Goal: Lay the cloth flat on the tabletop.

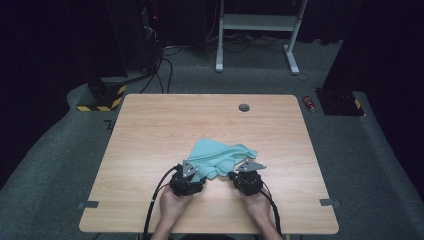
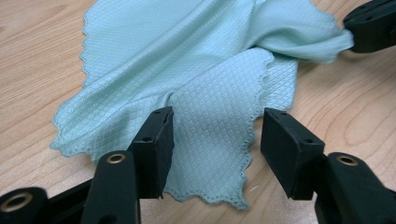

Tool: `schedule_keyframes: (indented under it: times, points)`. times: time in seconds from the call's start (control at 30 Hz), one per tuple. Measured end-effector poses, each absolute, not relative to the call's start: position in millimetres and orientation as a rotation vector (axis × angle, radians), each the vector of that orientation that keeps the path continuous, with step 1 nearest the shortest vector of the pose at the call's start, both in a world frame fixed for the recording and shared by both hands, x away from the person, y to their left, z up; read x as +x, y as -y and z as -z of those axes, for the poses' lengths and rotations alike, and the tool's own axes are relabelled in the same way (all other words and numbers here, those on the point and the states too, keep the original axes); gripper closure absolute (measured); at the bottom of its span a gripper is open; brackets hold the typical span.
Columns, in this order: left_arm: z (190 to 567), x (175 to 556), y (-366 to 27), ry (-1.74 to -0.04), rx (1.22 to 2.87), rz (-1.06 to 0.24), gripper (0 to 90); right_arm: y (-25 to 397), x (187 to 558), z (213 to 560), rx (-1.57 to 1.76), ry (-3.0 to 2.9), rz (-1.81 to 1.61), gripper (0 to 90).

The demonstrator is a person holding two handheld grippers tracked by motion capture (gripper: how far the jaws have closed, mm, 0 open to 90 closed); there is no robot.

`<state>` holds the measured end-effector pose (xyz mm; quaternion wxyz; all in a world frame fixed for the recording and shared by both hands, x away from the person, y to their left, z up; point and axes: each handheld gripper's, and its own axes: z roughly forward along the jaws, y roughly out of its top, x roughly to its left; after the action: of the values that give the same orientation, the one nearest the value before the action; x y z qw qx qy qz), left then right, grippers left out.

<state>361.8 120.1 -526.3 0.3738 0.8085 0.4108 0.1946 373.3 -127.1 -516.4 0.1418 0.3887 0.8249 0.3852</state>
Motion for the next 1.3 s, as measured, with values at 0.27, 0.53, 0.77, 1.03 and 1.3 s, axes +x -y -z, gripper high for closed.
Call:
schedule_keyframes:
  times: [0.27,0.53,0.77,1.03,1.3]
  points:
    - [526,362,-120,-1.057,2.067,-0.495,44.8,155,370,514,1.192,-2.328,-1.100,87.9]
    - [526,361,-120,-1.058,2.065,-0.496,44.9,179,361,517,1.253,-2.298,-1.053,87.9]
    - [526,361,-122,-1.056,2.061,-0.488,48.6,203,354,518,1.323,-2.256,-1.051,87.3]
    - [526,358,-124,-1.069,2.051,-0.497,56.0,201,359,504,1.297,-2.229,-1.185,62.6]
    - [526,355,-126,-1.081,2.041,-0.502,68.7,182,404,502,1.236,-2.261,-1.119,55.3]
